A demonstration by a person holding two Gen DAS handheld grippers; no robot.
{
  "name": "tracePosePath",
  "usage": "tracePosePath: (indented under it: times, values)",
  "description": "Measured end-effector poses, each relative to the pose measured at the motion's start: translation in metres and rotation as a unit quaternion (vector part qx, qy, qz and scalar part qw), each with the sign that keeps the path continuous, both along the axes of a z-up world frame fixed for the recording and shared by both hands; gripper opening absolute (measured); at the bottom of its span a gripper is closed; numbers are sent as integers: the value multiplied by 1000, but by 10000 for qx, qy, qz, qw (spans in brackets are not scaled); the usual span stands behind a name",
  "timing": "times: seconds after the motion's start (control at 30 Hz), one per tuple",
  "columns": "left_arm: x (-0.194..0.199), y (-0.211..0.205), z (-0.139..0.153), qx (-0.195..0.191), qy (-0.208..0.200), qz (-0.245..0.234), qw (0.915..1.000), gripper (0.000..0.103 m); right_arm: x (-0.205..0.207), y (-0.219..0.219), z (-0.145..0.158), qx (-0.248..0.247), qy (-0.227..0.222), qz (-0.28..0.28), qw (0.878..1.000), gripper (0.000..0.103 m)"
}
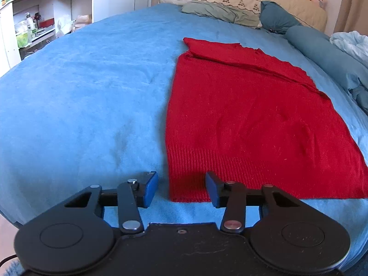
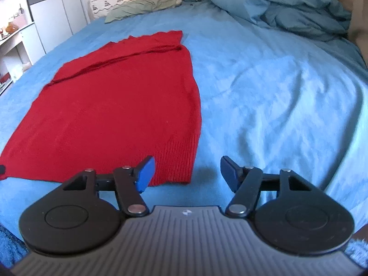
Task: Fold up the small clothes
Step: 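Move both grippers to the ribbed hem of the folded sweater, then close both grippers on the hem and lift it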
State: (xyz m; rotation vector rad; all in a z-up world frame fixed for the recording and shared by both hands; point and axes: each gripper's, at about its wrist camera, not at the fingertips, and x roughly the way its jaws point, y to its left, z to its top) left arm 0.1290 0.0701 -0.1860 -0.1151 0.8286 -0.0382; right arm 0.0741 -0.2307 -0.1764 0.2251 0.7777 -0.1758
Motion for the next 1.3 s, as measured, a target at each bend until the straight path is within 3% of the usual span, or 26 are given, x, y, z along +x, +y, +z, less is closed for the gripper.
tracePosePath:
  times: [0.17,0.27,0.43,0.53,0.57,0.6,0.67,0.8,0.93,1.1,1.23,1.3]
  values:
    - [1,0,-2,0,3,-24,10000,41,4,5,-8,0,63,56,10000,66]
    - [3,-2,-3,34,11,-85,10000,35,8,9,-10,-16,57,137,9999,55]
    - [7,-3,-7,33,54,-116,9999,28,14,13,-16,2,87,133,9999,53]
    - [8,-1,-6,-55,82,-113,9999,13,16,12,-16,4,72,146,9999,41]
    - [8,0,-5,-50,81,-115,9999,7,16,12,-17,18,68,142,9999,32]
    - [7,0,-3,-60,77,-126,9999,6,16,11,-16,50,63,141,9999,26]
    - [6,-2,1,-23,60,-117,9999,5,16,10,-15,104,38,111,9999,24]
    - [3,-1,21,-28,-122,-88,9999,4,14,4,2,298,-132,79,9994,23]
    - [13,3,63,-162,-527,-18,9985,4,23,-7,44,725,-614,99,9954,22]
    - [77,-1,123,-354,-1203,14,9921,4,87,-26,102,1147,-1281,220,9849,22]
    - [180,-18,152,-413,-1603,131,9861,4,187,-53,129,1588,-1616,104,9739,22]
    - [246,-29,151,-402,-1692,323,9842,4,251,-62,133,1507,-1751,75,9729,22]
